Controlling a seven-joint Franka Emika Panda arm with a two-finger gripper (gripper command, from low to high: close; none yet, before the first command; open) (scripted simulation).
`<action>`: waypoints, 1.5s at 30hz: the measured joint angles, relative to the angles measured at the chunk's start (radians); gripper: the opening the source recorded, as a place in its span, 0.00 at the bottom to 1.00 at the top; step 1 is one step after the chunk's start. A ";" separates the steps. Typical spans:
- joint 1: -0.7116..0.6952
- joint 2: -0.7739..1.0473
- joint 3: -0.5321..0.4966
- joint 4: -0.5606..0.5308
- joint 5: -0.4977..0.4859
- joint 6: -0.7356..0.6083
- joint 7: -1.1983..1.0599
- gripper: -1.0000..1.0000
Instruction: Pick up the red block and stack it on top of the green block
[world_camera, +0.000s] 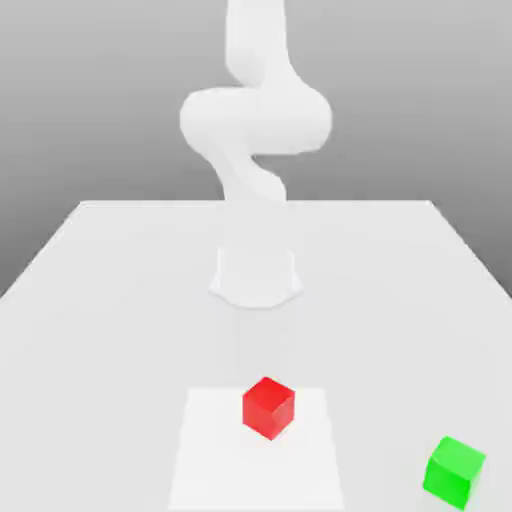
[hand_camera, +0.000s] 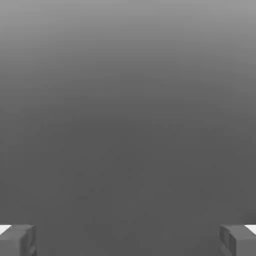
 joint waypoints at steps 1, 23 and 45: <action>0.015 0.037 -0.013 -0.026 -0.002 0.024 -0.039 0.50; 0.165 0.857 -0.104 -0.452 0.086 0.589 -0.825 0.50; 0.150 0.770 0.033 -0.318 -0.012 0.367 -0.744 0.00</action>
